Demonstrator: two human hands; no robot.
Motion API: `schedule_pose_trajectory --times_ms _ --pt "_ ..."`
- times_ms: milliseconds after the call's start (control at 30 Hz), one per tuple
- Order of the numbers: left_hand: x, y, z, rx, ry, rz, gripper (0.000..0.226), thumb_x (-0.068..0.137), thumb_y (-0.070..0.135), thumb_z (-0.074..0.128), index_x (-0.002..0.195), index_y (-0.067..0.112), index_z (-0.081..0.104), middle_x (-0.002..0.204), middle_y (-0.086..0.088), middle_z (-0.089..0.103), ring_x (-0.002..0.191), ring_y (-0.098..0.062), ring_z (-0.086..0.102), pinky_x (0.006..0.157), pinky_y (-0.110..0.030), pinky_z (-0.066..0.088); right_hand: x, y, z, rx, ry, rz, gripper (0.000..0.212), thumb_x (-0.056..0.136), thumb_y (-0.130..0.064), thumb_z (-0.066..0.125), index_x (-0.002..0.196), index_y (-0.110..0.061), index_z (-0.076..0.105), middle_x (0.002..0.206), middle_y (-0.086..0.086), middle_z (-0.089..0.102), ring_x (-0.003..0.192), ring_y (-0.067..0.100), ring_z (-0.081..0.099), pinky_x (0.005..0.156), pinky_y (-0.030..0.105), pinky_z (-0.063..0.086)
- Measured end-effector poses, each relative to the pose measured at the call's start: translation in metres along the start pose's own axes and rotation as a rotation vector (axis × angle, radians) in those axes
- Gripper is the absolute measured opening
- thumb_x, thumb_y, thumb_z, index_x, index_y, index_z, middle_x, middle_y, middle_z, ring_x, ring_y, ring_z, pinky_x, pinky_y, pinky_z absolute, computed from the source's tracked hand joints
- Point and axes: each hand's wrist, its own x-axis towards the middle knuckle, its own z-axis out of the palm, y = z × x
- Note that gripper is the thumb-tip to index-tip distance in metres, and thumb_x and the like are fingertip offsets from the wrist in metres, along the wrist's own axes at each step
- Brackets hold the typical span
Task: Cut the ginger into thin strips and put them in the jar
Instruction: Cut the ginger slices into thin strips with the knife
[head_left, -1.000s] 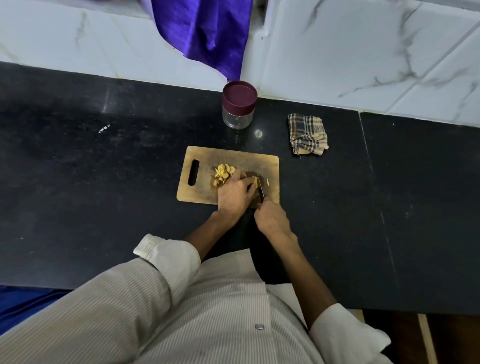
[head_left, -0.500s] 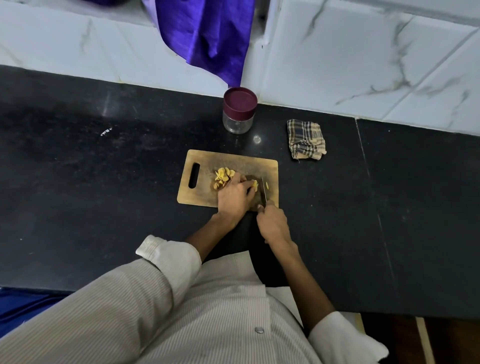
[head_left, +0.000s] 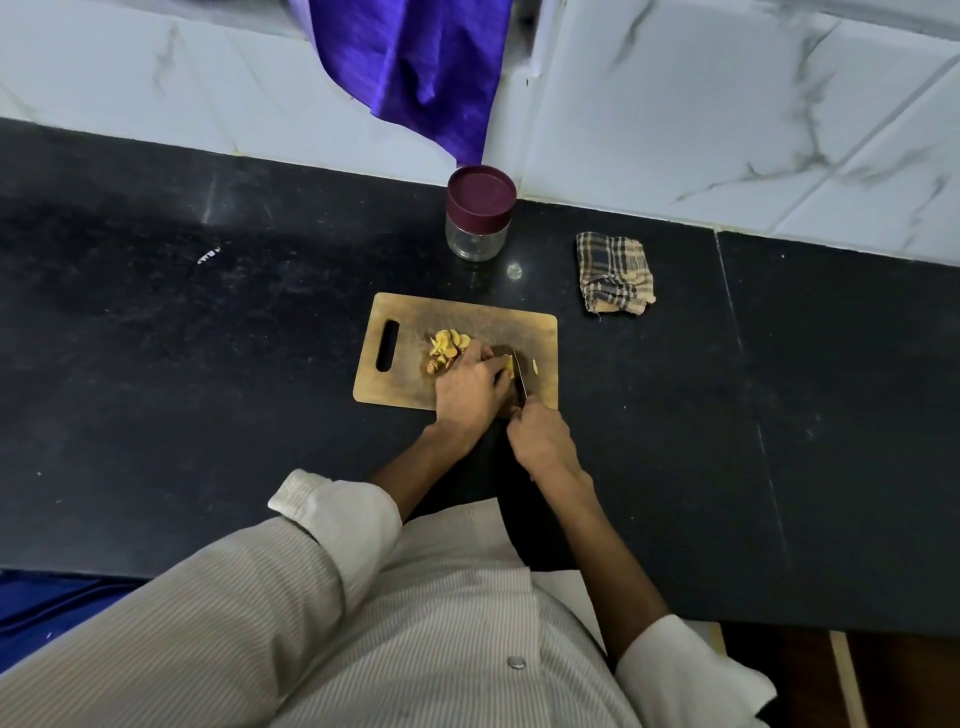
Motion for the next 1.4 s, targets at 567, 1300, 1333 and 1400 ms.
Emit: schedule_pose_trajectory --times_ms 567,1300,1333,1400 --pt "0.001 0.002 0.000 -0.005 -0.023 -0.038 0.028 0.098 0.031 0.050 0.118 0.020 0.066 0.123 -0.004 0.048 0.102 -0.019 0.058 0.080 -0.033 0.051 -0.011 0.008 0.017 -0.058 0.011 0.057 0.033 0.105 -0.022 0.039 0.131 -0.005 0.048 0.125 0.018 0.059 0.113 0.034 0.058 0.082 0.040 0.044" --pt "-0.001 0.003 -0.002 0.003 -0.017 -0.013 0.026 0.097 0.029 0.051 0.115 0.020 0.068 0.118 -0.004 0.051 0.096 -0.019 0.060 0.075 -0.032 0.051 0.002 0.016 0.004 0.038 0.004 0.045 0.032 0.104 -0.031 0.040 0.123 -0.009 0.055 0.112 0.016 0.062 0.100 0.033 0.063 0.085 0.052 0.056" --pt "-0.001 0.003 -0.002 0.005 -0.016 -0.011 0.026 0.097 0.029 0.051 0.114 0.020 0.068 0.118 -0.003 0.051 0.095 -0.019 0.060 0.075 -0.033 0.051 0.001 0.017 0.004 0.038 -0.003 0.050 0.032 0.104 -0.031 0.040 0.123 -0.009 0.054 0.111 0.015 0.061 0.100 0.032 0.063 0.085 0.051 0.056" --pt "-0.001 0.002 -0.002 0.003 -0.013 -0.012 0.025 0.097 0.028 0.051 0.114 0.020 0.068 0.118 -0.003 0.050 0.095 -0.019 0.060 0.075 -0.033 0.051 0.000 0.019 0.004 0.045 -0.016 0.059 0.033 0.104 -0.032 0.040 0.125 -0.009 0.053 0.112 0.015 0.060 0.100 0.032 0.063 0.086 0.052 0.056"
